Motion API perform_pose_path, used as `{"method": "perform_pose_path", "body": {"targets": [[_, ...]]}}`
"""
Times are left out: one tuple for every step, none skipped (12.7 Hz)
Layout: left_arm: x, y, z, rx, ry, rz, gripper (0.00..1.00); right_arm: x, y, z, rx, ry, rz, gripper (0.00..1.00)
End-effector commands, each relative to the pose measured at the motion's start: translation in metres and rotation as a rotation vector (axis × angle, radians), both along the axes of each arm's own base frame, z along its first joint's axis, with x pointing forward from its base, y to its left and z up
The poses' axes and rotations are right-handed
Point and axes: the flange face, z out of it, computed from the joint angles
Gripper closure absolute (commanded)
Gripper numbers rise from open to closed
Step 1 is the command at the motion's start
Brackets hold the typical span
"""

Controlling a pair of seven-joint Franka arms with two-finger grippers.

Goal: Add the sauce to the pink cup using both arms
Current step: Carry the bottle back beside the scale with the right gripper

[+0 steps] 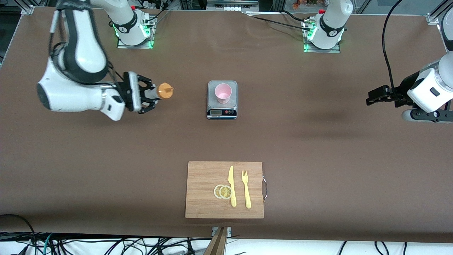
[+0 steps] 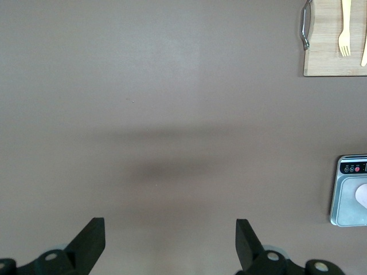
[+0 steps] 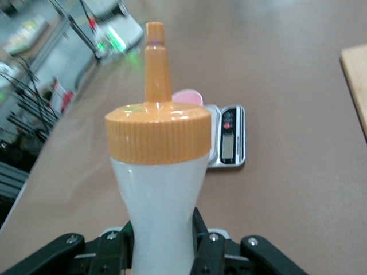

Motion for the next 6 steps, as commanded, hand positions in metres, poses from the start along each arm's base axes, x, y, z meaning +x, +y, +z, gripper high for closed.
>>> {"method": "perform_pose_path", "body": {"targets": [[0.004, 0.002, 0.004, 0.026, 0.003, -0.006, 0.00, 0.009, -0.036, -0.027, 0.165, 0.030, 0.008, 0.86], [0.004, 0.002, 0.004, 0.026, 0.003, -0.006, 0.00, 0.012, -0.055, -0.044, 0.222, 0.034, 0.006, 0.86], [0.004, 0.002, 0.004, 0.026, 0.003, -0.006, 0.00, 0.015, -0.070, -0.065, 0.272, 0.034, 0.039, 0.85], [0.004, 0.002, 0.004, 0.026, 0.003, -0.006, 0.00, 0.017, -0.086, -0.089, 0.319, 0.039, 0.054, 0.85], [0.004, 0.002, 0.004, 0.026, 0.003, -0.006, 0.00, 0.020, -0.095, -0.107, 0.371, 0.030, 0.075, 0.84], [0.004, 0.002, 0.004, 0.026, 0.003, -0.006, 0.00, 0.022, -0.109, -0.125, 0.397, 0.024, 0.095, 0.84]]}}
